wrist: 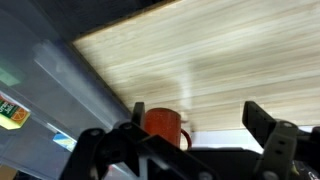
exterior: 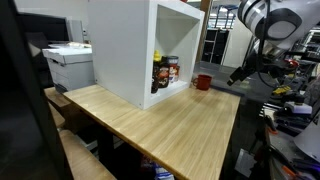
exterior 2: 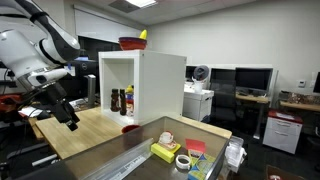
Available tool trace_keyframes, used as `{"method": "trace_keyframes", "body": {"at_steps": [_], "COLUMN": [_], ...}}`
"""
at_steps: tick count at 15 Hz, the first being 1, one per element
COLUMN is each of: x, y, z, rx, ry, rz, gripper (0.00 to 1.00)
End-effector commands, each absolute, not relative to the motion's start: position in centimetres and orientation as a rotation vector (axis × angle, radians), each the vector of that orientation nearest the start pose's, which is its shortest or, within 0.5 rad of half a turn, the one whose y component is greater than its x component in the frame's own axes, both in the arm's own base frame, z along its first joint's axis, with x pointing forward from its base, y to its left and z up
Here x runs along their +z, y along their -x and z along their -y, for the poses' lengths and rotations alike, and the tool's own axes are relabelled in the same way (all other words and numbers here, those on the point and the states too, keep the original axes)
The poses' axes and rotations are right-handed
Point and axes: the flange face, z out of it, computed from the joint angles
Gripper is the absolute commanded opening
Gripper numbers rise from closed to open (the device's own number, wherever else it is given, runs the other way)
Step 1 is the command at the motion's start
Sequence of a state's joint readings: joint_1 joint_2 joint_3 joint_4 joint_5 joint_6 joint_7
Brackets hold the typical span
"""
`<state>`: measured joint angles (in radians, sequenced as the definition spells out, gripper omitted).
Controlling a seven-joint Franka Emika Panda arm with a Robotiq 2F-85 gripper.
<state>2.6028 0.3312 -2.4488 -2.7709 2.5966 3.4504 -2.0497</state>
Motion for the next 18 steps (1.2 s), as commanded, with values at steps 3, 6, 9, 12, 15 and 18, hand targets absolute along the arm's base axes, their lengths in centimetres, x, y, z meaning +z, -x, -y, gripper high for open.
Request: {"method": "trace_keyframes", "body": {"at_steps": [3,6,9,12,15,18], "x": [30.1,30.5,31.1,32.4,33.5,34.3], "y": [-25.9,-25.8,-25.7,-25.2,-25.0,-24.9], "z": [5.2,6.0,6.9,7.7,7.4,8.2], "rx": [-0.86,-0.88,-0.911,-0.956,-1.008,-1.063], "ry": [3.13,3.11,3.097,3.106,3.114,3.133], "rz": [-0.812,-0.862,-0.901,-0.921,-0.923,-0.901], "gripper": [1.0,1.0,1.0,1.0,1.0,1.0]}}
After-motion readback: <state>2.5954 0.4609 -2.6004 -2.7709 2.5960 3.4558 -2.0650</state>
